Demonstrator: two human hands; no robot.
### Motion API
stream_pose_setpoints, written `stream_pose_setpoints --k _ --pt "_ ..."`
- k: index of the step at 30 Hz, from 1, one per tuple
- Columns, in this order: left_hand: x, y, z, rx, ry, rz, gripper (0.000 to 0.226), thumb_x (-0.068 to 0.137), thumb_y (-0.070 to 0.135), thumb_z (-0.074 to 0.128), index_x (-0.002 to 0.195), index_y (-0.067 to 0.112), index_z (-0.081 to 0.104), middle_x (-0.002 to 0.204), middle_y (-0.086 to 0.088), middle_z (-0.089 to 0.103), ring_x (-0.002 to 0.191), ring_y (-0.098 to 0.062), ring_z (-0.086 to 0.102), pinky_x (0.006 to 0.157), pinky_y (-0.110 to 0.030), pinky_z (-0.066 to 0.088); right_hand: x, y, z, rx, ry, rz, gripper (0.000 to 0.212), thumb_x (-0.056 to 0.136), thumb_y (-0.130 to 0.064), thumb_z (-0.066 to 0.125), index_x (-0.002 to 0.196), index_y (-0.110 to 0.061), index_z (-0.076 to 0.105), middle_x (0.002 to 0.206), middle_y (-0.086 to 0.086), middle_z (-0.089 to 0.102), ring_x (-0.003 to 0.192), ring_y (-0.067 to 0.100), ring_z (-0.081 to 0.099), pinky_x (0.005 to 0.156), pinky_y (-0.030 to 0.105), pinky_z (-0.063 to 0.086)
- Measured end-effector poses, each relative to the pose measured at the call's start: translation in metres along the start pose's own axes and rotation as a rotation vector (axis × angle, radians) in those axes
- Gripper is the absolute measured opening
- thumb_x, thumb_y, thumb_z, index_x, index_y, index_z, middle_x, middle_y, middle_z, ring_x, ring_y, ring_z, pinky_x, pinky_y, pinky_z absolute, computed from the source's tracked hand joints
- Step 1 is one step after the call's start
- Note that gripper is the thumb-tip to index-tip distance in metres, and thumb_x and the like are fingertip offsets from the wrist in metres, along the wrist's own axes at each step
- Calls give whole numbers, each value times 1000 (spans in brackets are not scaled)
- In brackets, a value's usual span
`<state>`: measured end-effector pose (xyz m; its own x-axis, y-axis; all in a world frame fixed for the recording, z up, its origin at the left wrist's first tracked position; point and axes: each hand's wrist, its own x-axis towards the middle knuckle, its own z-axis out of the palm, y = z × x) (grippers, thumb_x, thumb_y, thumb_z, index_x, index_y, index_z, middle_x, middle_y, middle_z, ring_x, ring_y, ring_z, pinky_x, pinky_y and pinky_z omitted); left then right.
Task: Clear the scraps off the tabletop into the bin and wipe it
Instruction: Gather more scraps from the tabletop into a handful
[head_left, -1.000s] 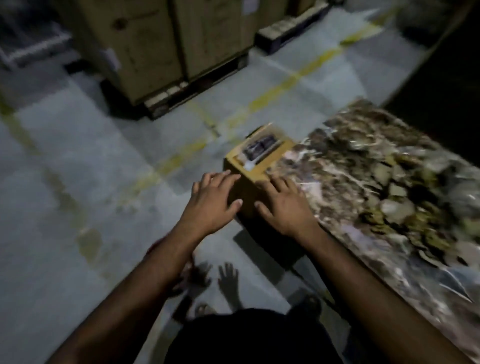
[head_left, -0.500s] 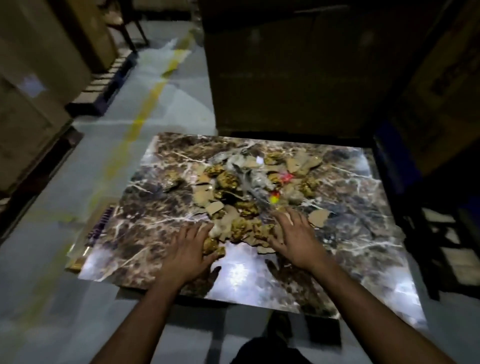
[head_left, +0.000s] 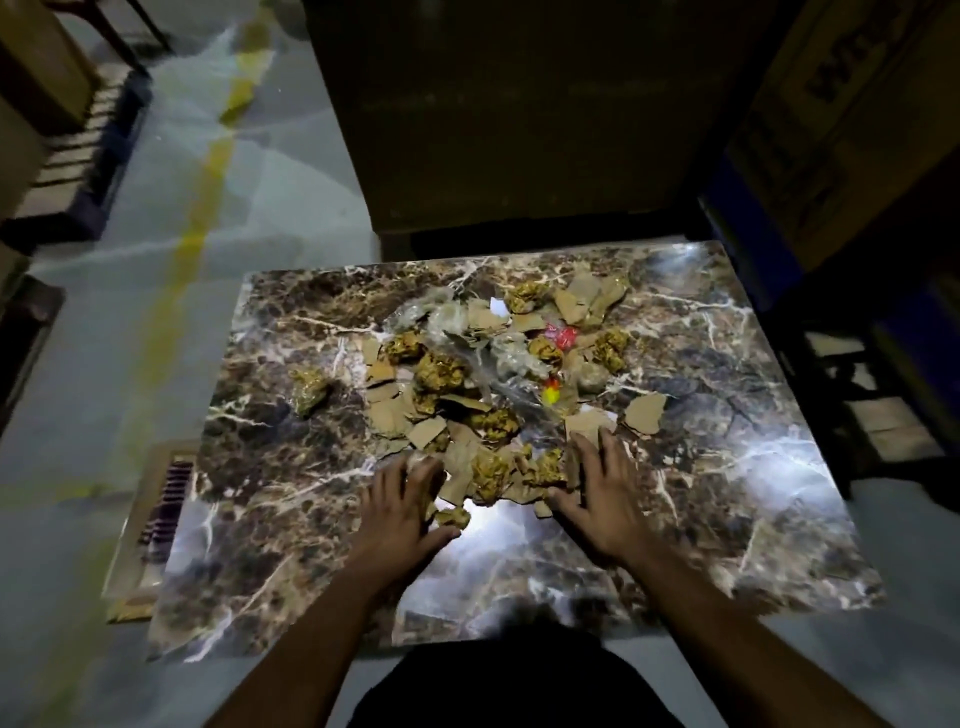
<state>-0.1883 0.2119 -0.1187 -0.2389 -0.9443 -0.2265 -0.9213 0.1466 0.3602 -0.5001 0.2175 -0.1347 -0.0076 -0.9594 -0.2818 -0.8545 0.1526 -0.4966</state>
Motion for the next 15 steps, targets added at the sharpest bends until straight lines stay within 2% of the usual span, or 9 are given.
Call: stream_pose_setpoints --k 5,9,12,15 --pt "20 3 5 7 -37 104 95 86 72 54 160 33 8 160 -10 13 141 -34 21 109 -58 31 1 -47 39 -29 79 72 68 99 -62 26 158 -32 12 170 5 -3 156 32 -3 125 52 5" --pt "22 12 14 -112 13 104 101 86 68 59 161 24 7 162 -7 18 142 -31 26 110 -54 31 -12 -79 48 -23 93 79 65 102 -61 23 158 -31 13 169 4 6 155 28 5 124 51 6" --pt "15 16 16 -205 59 52 106 79 67 67 158 33 7 162 -4 14 144 -31 19 109 -58 29 -15 -78 24 -50 214 66 66 98 -68 18 154 -35 28 166 1 18 150 28 17 120 58 14" --pt "10 16 16 -230 94 15 112 73 72 70 158 43 5 165 -3 4 149 -28 8 111 -61 24 8 -44 -19 22 392 116 61 96 -66 25 146 -34 39 159 2 28 145 29 25 116 64 25"
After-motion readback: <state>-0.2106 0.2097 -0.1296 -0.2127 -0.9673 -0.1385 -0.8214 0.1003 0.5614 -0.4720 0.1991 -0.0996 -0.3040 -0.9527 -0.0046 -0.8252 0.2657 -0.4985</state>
